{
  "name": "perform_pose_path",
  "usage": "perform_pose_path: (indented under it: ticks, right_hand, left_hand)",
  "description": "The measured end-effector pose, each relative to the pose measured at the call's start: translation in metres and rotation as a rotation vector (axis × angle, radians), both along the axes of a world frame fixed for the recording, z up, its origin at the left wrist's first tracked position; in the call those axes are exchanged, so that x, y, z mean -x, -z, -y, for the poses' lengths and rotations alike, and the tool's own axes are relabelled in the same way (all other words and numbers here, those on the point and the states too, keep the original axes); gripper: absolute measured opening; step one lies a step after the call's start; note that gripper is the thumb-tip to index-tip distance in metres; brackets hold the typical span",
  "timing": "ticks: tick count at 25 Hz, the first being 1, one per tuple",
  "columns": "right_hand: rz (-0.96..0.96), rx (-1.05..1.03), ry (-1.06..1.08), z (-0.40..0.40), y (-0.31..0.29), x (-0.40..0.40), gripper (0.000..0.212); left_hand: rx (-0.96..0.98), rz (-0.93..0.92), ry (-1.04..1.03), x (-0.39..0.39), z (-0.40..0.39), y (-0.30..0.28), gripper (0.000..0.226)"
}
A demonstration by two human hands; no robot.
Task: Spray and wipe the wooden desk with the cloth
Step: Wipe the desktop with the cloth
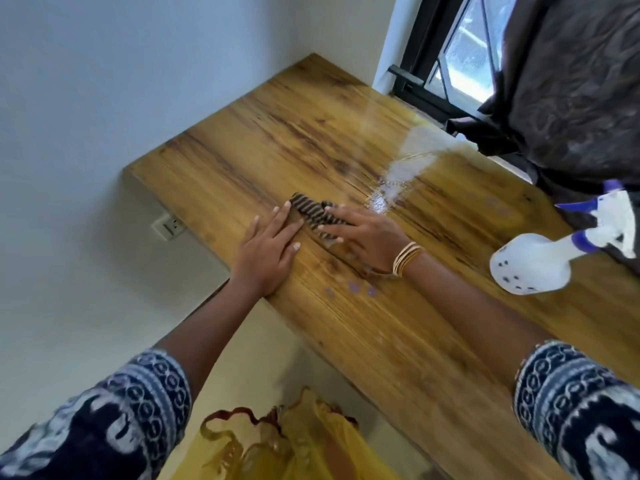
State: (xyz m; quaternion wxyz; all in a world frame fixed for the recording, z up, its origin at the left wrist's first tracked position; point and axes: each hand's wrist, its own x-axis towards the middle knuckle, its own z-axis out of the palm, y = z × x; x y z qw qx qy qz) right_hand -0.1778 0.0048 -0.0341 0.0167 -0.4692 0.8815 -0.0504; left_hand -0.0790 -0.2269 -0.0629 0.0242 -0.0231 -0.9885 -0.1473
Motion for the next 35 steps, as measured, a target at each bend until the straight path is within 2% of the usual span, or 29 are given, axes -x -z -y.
perform_pose_path:
  ticks: [2, 7, 11, 14, 19, 22, 23, 24, 28, 30, 32, 35]
  right_hand:
    - [-0.057, -0.004, 0.172, -0.024, -0.002, 0.039, 0.04]
    - [-0.059, 0.01, 0.836, -0.099, 0.003, 0.157, 0.04]
    - [-0.052, 0.057, 0.962, -0.114, 0.013, 0.185, 0.042]
    - [-0.082, 0.044, 0.848, -0.083, 0.009, 0.148, 0.041]
    - [-0.095, 0.059, 0.406, -0.02, 0.012, 0.027, 0.043]
    - [-0.105, 0.022, 0.101, -0.026, 0.01, 0.01, 0.041]
    - [-0.121, 0.039, 0.108, -0.034, 0.007, 0.023, 0.04]
    - [-0.137, 0.054, 0.201, -0.045, 0.007, 0.04, 0.039]
    - [-0.056, 0.154, 0.936, -0.102, 0.013, 0.099, 0.042]
    - [-0.031, 0.148, 1.09, -0.105, 0.014, 0.104, 0.044]
    - [-0.053, 0.116, 0.99, -0.093, 0.009, 0.085, 0.044]
    - [-0.062, 0.071, 0.657, -0.062, 0.006, 0.02, 0.045]
  left_hand:
    - [-0.007, 0.012, -0.042, -0.011, -0.01, 0.005, 0.049]
    - [-0.072, -0.019, -0.076, -0.009, -0.013, 0.007, 0.047]
    - [-0.128, -0.034, -0.075, -0.01, -0.014, 0.001, 0.044]
    - [-0.132, -0.016, -0.077, -0.01, -0.015, -0.002, 0.045]
    - [0.025, -0.025, -0.035, -0.011, -0.027, -0.004, 0.047]
    - [-0.028, 0.018, -0.008, -0.011, -0.033, -0.005, 0.048]
    - [-0.076, 0.016, -0.019, -0.011, -0.032, -0.004, 0.048]
    - [-0.116, 0.0, -0.03, -0.01, -0.031, -0.003, 0.048]
    - [-0.2, -0.05, -0.059, -0.01, -0.03, -0.006, 0.045]
    - [-0.227, -0.061, -0.057, -0.009, -0.031, -0.008, 0.044]
    - [-0.235, -0.062, -0.065, -0.009, -0.031, -0.008, 0.043]
    - [-0.24, -0.07, -0.068, -0.01, -0.031, -0.01, 0.043]
